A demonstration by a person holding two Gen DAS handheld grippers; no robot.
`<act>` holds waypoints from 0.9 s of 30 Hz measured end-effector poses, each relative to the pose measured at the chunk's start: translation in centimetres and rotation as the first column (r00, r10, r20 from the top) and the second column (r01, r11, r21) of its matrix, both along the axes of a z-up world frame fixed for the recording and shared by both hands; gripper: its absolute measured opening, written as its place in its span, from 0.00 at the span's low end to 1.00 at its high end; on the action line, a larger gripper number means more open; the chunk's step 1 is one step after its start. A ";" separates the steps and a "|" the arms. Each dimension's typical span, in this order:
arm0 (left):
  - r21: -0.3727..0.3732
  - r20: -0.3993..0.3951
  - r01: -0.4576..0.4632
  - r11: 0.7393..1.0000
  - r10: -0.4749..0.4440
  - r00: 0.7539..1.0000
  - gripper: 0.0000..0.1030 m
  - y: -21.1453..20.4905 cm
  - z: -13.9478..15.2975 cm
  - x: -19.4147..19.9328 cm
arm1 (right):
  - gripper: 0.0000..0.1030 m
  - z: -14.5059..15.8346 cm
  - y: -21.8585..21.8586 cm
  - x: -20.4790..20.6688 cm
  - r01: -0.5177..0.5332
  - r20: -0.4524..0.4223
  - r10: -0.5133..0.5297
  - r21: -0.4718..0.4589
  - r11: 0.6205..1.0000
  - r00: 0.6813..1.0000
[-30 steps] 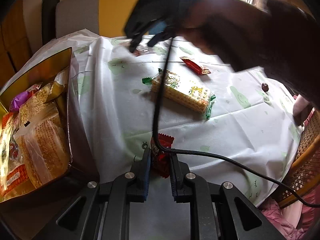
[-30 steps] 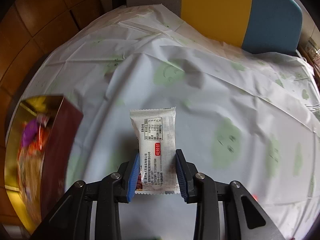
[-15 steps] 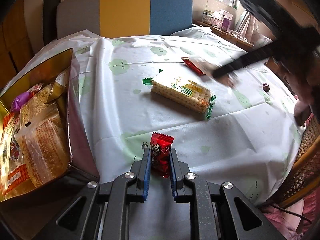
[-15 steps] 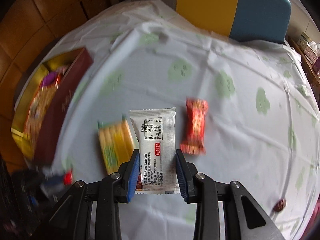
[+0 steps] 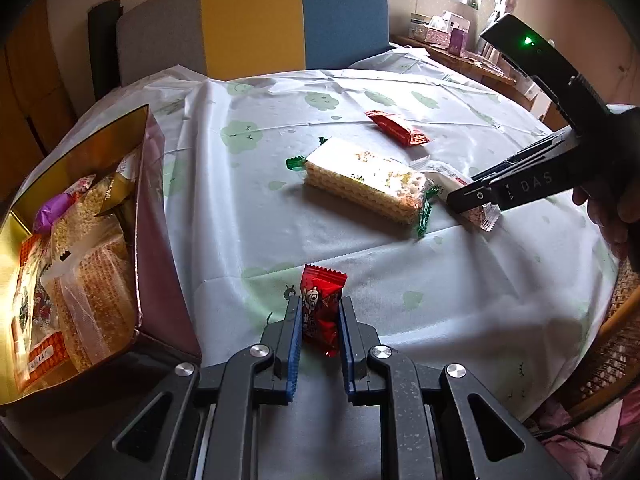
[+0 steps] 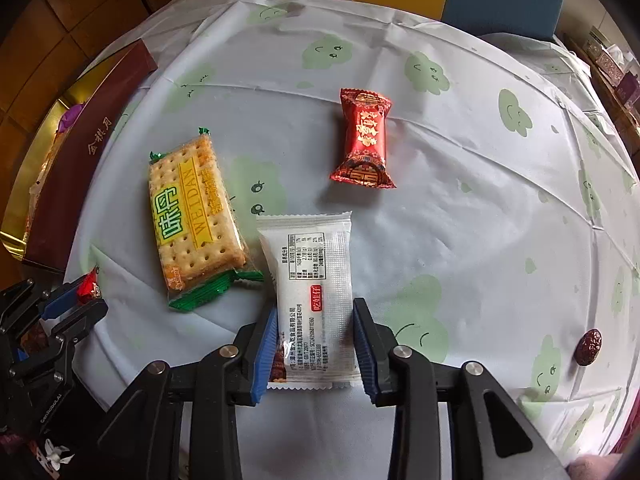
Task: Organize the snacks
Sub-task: 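Carry the red candy over the gold tray with the left gripper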
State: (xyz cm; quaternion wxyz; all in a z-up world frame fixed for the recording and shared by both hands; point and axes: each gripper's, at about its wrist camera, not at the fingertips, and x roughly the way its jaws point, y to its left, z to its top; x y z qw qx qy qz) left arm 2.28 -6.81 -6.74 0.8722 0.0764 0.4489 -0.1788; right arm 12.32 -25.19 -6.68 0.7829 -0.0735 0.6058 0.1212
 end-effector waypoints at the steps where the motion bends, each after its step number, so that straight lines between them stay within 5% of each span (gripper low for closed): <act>1: 0.004 0.002 -0.002 1.000 0.002 1.000 0.17 -0.1 0.0 0.0 | 0.35 0.0 0.1 -0.1 -0.006 0.007 0.006 -0.010 1.000 1.000; 11: 0.027 0.000 -0.017 0.999 0.017 1.000 0.16 -0.6 0.2 0.0 | 0.36 0.1 0.3 -0.3 -0.036 0.024 0.037 -0.054 0.998 0.999; 27: -0.070 0.033 -0.011 0.998 0.013 0.999 0.17 0.4 3.9 -1.1 | 0.36 -0.3 0.9 -0.2 -0.061 0.043 0.065 -0.073 0.995 0.997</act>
